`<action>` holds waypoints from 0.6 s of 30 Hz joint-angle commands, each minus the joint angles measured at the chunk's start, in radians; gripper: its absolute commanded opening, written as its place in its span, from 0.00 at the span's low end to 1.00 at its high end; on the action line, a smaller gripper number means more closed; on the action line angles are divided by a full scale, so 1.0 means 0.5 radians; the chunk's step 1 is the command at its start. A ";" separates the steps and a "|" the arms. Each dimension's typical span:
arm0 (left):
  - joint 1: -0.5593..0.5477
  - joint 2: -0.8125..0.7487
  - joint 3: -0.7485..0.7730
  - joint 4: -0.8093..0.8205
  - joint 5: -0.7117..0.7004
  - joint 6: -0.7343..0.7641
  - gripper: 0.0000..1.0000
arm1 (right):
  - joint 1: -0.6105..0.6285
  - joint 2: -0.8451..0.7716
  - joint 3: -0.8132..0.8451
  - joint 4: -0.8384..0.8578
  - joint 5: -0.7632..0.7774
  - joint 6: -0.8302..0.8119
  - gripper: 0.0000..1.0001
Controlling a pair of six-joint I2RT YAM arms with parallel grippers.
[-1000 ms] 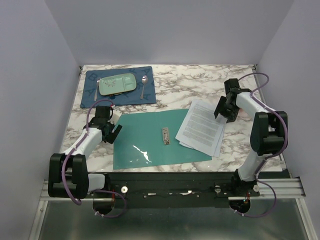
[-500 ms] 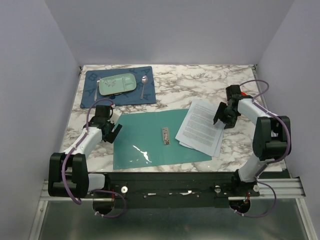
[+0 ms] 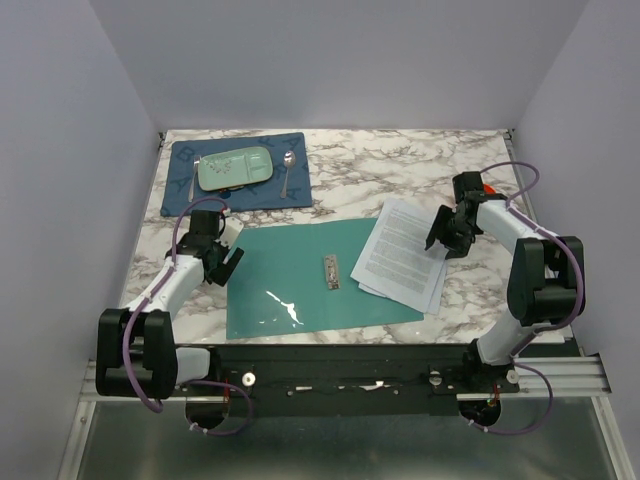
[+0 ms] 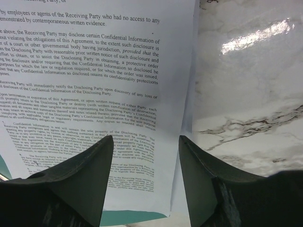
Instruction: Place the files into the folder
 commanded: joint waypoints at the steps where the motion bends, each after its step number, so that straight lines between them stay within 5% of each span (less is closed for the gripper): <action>1: 0.009 -0.063 -0.006 -0.022 -0.019 0.027 0.99 | -0.011 0.035 0.005 -0.022 -0.011 0.015 0.66; 18: 0.012 -0.094 0.015 -0.046 0.012 0.012 0.99 | -0.011 0.059 -0.050 -0.081 0.170 -0.061 0.69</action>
